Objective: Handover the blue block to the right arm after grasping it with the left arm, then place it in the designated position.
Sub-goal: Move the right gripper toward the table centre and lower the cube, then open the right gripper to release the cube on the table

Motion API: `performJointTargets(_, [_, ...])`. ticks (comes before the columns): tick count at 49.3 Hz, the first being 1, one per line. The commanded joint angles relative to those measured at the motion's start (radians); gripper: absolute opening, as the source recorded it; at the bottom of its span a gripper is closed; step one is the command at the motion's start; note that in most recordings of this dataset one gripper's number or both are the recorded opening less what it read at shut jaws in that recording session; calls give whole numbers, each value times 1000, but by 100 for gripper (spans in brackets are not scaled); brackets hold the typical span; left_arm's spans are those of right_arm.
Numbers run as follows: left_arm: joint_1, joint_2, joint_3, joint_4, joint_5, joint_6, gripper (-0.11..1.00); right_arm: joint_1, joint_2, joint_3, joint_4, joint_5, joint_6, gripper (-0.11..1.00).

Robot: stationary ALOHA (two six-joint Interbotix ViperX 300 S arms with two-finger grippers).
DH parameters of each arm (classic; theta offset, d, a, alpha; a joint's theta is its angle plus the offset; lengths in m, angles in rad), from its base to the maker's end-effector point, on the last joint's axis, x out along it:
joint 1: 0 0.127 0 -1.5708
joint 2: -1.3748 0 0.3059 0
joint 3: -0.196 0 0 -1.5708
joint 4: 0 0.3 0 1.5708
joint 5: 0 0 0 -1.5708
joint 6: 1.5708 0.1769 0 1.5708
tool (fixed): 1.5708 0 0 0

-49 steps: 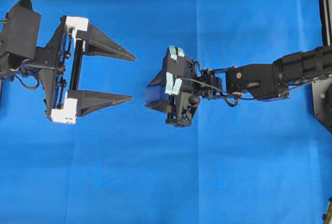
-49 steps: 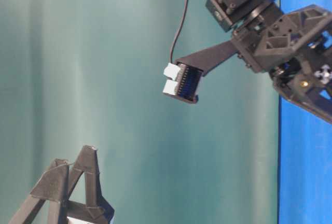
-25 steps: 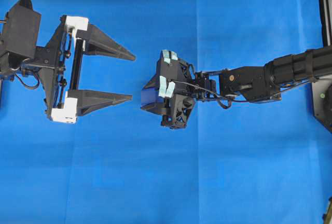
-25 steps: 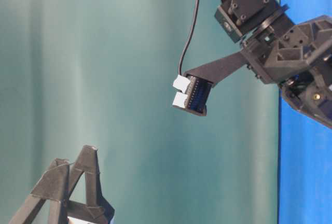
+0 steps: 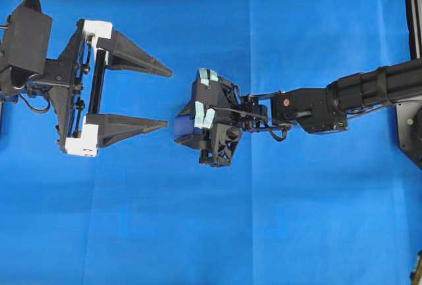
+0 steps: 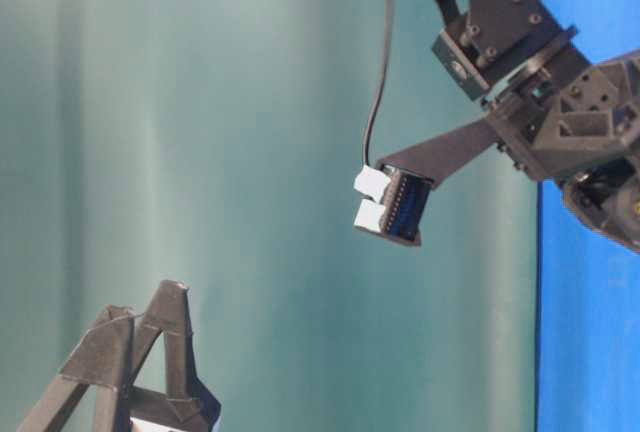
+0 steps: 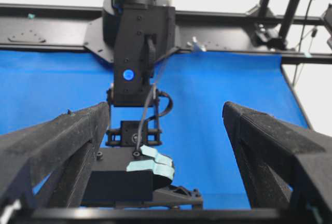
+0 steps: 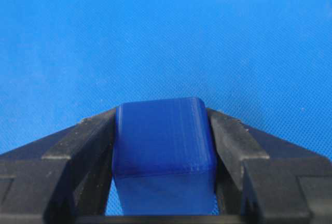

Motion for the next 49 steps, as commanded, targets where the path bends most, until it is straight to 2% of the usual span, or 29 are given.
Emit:
performJointTargets(1, [2,-6,-26,2,-9,0,93,2,-17,-17,3,3,0,59])
performJointTargets(5, [3,-6,-26,2,-9,0,93,3,-15,-17,9,3,2,83])
performJointTargets(9, [3,-8,-25,2,-9,0,93,3,-17,-17,15,5,0,96])
performJointTargets(16, [2,-9,-23,2,-8,-2,93,2,-20,-17,15,9,2,90])
performJointTargets(29, [2,-9,-23,2,-8,0,93,3,-72,-5,12,51,-2,91])
performJointTargets(39, [2,-9,-26,2,-8,0,93,3,-183,26,5,109,-11,91])
performJointTargets(49, [2,-12,-26,2,-8,0,93,3,-313,61,-23,175,-12,91])
